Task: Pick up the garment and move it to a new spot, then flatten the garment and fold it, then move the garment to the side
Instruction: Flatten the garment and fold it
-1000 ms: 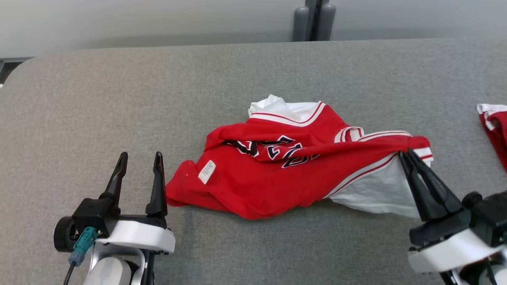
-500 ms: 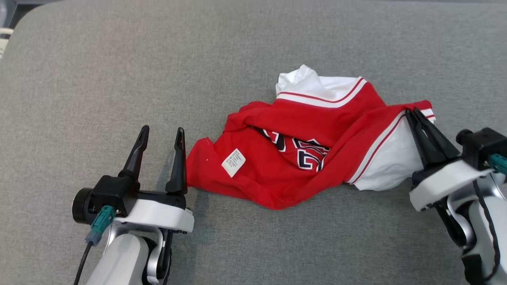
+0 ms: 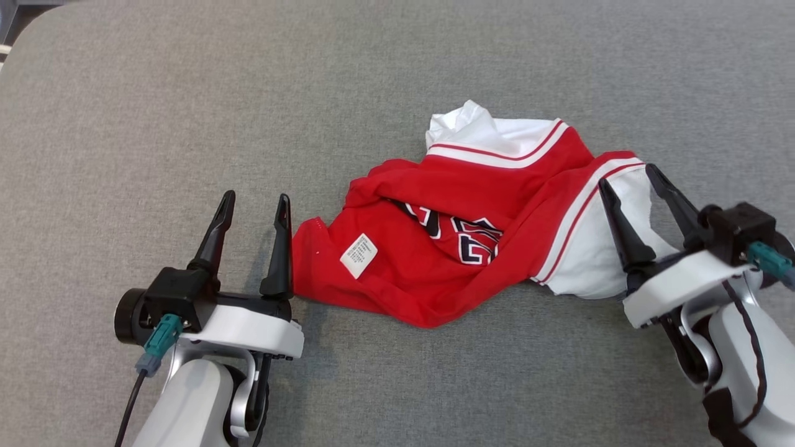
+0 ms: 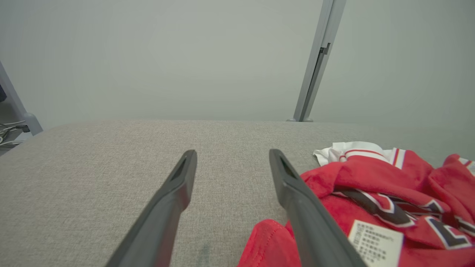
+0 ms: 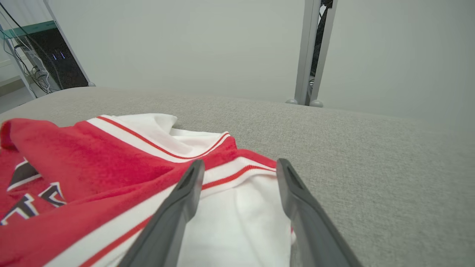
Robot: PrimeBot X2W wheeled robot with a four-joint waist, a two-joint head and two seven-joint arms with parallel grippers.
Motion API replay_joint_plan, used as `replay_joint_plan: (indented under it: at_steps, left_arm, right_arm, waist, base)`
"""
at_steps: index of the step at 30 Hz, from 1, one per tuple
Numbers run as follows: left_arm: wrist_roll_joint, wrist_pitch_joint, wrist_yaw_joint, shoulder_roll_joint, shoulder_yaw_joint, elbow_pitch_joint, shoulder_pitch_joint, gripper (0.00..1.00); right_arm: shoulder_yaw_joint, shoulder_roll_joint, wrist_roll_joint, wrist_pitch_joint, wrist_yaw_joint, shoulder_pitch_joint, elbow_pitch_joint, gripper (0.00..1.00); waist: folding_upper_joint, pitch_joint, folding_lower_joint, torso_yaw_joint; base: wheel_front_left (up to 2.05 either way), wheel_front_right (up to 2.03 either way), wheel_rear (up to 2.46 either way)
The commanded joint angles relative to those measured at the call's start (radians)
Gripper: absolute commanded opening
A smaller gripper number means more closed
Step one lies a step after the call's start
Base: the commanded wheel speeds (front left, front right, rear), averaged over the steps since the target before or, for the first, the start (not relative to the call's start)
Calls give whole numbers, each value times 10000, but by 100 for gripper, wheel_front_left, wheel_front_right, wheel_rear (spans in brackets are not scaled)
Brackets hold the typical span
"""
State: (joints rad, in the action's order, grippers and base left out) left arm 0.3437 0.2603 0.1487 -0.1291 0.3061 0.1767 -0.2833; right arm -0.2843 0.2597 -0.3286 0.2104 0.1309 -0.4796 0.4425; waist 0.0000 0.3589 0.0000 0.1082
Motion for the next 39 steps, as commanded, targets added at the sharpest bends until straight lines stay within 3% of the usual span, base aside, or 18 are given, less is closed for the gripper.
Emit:
replay_joint_plan:
  at_steps: [1,9,22,33,39]
  left_arm:
    - [-34,55,-17,-81,-107,43,116,100]
    - [30,51,100,-287,-364,67,719,100]
    - [171,-146,236,-559,-366,-127,1941,100]
    - [270,-445,308,-690,-280,-355,2033,100]
    - [397,-1478,-65,-704,65,-238,1080,100]
  right_arm:
    - [134,42,-85,183,2,406,-263,100]
    - [1234,-320,226,323,2,2289,-2076,100]
    - [2603,-1227,805,-749,2,4697,-4063,100]
    - [2839,-1491,1011,-1161,2,5132,-4777,100]
    - [2836,-1538,1016,-1223,2,4954,-4907,100]
  waist:
    - [0,-228,0,-183]
    - [0,-1020,0,-659]
    - [0,-2010,0,-1080]
    - [0,-2094,0,-1073]
    - [0,-1848,0,-1018]
  base:
    - [0,0,0]
    - [0,0,0]
    - [0,0,0]
    - [0,0,0]
    - [0,0,0]
